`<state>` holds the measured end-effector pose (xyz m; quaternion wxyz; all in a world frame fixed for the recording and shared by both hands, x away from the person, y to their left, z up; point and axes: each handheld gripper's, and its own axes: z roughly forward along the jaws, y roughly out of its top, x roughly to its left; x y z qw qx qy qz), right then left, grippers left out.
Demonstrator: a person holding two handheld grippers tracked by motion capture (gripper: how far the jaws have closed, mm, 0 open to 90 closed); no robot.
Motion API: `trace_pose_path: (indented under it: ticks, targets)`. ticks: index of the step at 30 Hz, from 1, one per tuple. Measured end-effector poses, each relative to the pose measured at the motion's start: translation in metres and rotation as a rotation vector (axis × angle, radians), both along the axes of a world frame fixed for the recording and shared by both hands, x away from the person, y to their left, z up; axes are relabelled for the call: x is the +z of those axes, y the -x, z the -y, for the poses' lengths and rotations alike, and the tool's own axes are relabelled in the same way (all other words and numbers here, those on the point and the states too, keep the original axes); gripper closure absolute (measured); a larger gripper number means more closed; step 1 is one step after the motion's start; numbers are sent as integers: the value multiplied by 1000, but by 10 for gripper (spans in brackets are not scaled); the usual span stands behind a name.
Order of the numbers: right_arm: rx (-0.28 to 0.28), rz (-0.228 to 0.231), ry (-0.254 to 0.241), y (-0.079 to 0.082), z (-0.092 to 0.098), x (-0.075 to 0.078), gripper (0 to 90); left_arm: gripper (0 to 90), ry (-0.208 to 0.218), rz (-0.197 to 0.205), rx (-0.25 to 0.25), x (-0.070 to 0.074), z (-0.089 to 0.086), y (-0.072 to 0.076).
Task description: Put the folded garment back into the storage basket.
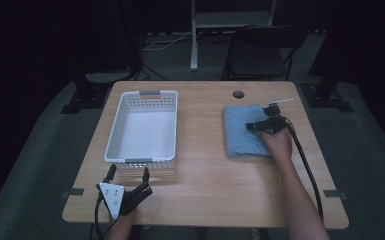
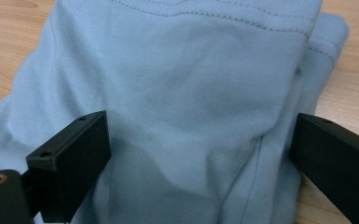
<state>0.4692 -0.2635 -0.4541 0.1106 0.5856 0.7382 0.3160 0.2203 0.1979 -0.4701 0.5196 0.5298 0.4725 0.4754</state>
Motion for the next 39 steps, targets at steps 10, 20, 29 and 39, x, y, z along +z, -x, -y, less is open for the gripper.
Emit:
trace_pose_path:
  ticks: [10,20,29,39]
  targets:
    - [12,48,-22,6,3,-5,51,36,0,1,0,0,0,0]
    - [89,88,-140,14,10,-8,565,36,-1,0,3,0,0,0]
    - [83,105,-173,17,9,-9,678,36,0,-1,2,0,0,0]
    - [64,141,-275,23,15,-10,699,36,0,0,1,0,0,0]
